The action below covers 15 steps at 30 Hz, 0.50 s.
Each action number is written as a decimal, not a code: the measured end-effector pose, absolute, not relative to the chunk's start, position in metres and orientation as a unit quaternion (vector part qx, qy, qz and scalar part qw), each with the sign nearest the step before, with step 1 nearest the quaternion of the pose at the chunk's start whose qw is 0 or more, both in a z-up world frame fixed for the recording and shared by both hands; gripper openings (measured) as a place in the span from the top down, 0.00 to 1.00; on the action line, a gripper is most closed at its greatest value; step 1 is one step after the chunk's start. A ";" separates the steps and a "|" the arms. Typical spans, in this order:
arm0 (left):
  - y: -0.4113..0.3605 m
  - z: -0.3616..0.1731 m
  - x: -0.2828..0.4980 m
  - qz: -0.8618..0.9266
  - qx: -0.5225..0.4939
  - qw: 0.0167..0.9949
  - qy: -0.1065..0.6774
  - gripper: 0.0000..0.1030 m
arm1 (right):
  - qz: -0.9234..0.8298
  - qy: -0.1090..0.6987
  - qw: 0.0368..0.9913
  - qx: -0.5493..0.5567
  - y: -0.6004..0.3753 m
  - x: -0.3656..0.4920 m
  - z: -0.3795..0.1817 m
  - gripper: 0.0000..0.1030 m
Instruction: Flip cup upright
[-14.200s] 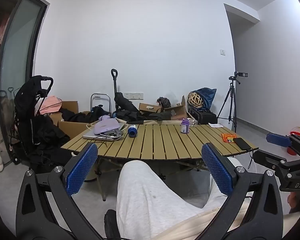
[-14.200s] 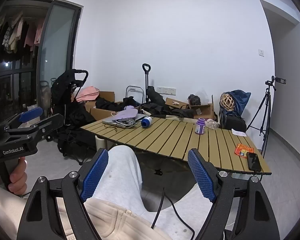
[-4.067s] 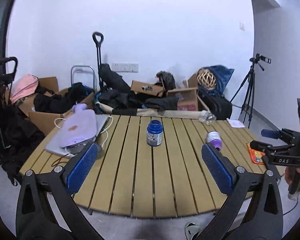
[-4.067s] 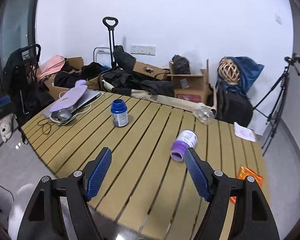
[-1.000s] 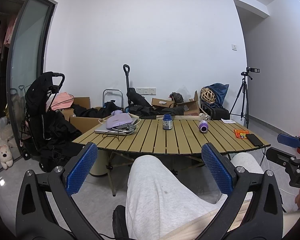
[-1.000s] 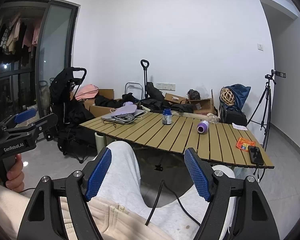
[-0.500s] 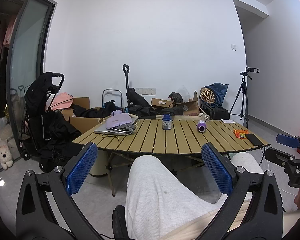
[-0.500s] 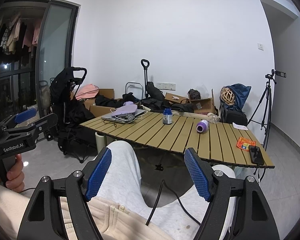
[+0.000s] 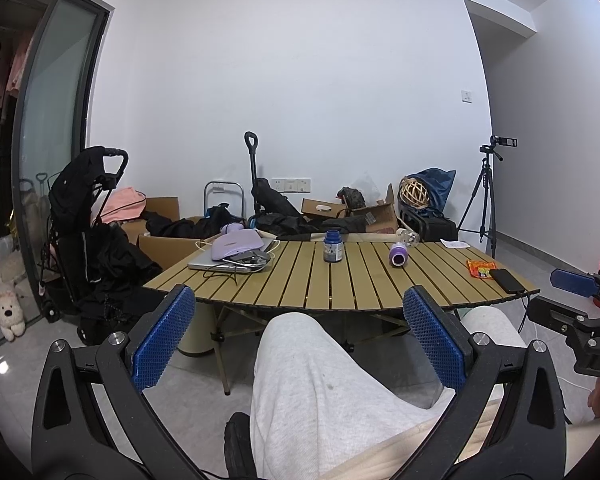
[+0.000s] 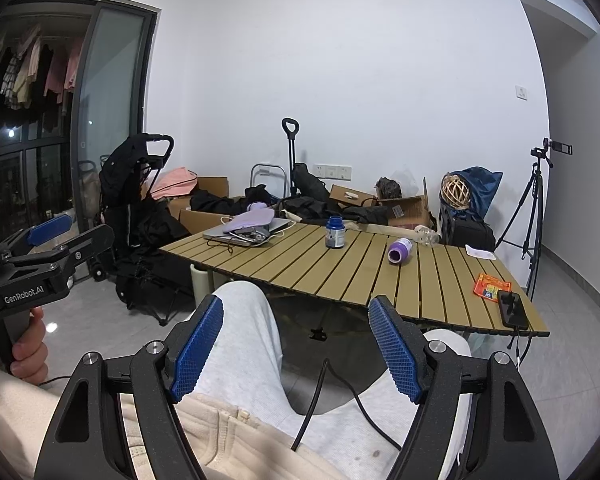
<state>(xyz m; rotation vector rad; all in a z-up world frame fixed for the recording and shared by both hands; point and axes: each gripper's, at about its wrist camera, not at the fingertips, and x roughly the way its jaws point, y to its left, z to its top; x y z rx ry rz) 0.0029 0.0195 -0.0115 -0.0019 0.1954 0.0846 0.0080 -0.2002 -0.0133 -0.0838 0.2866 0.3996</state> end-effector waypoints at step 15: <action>0.021 -0.011 0.003 0.037 0.002 0.995 0.090 0.00 | 0.200 0.141 0.969 -0.043 -0.200 0.009 -0.012 0.22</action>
